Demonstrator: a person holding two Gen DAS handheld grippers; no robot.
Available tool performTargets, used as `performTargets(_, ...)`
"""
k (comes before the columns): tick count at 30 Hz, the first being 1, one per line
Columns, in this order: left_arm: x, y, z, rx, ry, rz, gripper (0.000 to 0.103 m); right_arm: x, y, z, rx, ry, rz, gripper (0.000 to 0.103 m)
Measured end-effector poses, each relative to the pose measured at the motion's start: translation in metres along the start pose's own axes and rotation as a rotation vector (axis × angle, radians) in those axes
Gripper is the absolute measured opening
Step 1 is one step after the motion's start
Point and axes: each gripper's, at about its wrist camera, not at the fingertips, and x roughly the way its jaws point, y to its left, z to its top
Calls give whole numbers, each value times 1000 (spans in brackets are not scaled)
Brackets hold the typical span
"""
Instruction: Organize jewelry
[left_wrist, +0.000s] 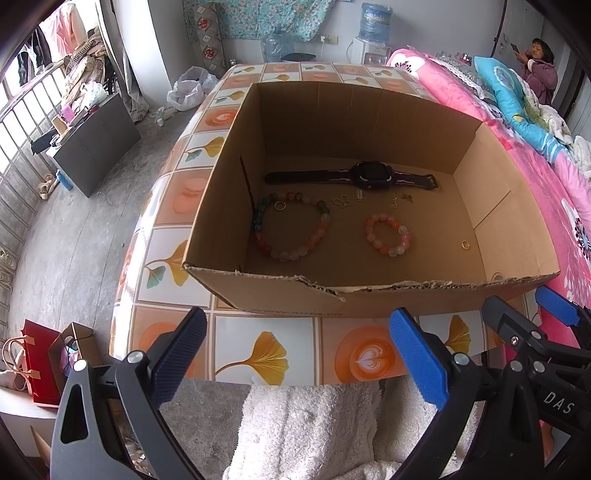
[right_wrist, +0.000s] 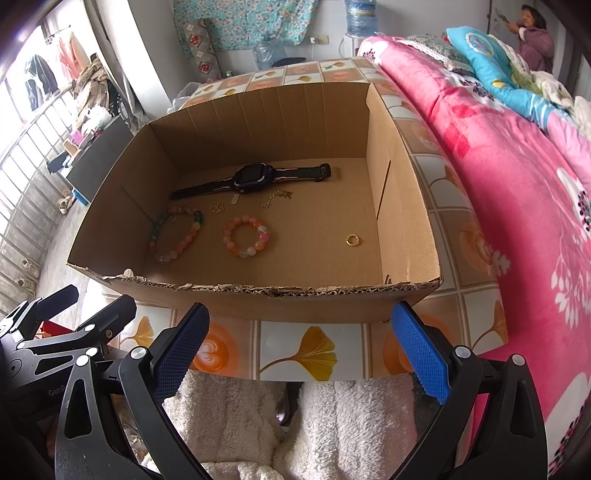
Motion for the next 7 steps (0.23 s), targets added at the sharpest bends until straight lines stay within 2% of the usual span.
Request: performTargets(7,-1,0,0,-1,2,-2,97,-1,1,0,3,-1,-2,95)
